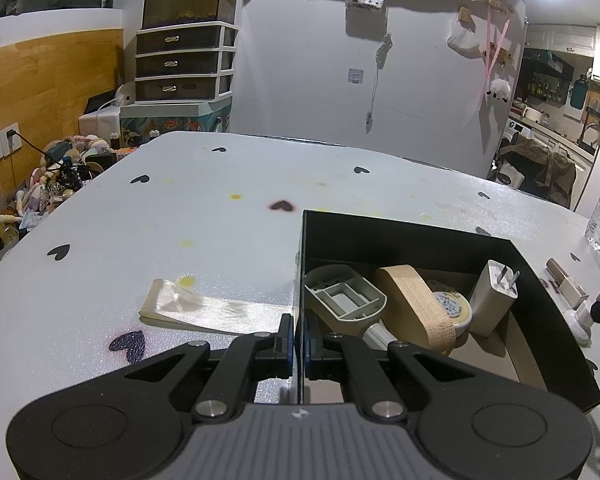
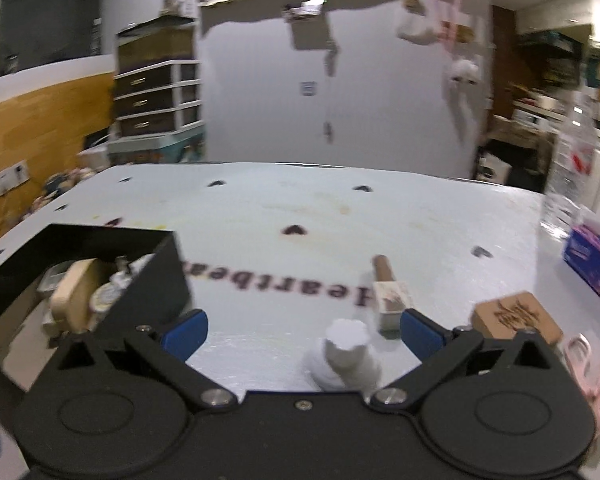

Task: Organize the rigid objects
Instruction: 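Grasp the white knob-shaped cap with the right tool, then carry the white cap into the black box and release it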

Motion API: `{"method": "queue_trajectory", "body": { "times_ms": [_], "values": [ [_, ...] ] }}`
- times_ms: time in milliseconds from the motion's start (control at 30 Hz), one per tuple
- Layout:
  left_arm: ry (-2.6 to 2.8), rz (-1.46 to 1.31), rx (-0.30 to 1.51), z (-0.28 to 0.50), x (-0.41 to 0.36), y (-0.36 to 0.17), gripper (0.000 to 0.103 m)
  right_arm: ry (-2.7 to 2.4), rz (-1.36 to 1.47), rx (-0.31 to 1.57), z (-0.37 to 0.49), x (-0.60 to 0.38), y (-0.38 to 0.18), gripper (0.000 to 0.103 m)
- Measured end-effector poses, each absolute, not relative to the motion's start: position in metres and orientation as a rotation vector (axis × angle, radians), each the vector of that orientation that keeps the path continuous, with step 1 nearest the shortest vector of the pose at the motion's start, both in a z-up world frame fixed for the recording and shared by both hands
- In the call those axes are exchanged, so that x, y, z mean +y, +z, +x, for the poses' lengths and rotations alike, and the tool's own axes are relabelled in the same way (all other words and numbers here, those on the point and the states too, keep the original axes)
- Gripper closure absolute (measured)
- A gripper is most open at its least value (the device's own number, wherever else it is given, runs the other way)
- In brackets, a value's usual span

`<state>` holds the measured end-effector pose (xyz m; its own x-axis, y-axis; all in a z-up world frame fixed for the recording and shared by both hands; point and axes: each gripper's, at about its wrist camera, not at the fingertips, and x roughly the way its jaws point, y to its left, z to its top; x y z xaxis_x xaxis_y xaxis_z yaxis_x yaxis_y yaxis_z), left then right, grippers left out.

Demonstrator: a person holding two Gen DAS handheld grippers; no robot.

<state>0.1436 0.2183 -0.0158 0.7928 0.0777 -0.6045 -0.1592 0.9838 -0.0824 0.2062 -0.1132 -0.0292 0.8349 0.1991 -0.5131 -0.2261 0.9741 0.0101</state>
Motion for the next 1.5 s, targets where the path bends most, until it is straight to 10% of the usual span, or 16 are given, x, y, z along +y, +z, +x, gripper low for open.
{"method": "queue_trajectory", "body": {
  "times_ms": [500, 1500],
  "values": [
    [0.127, -0.135, 0.643, 0.144, 0.218, -0.016, 0.098, 0.122, 0.024, 0.606, 0.231, -0.125, -0.050, 0.062],
    [0.127, -0.136, 0.643, 0.144, 0.218, -0.015, 0.098, 0.470, -0.012, 0.458, 0.202, -0.083, 0.026, 0.073]
  ]
}}
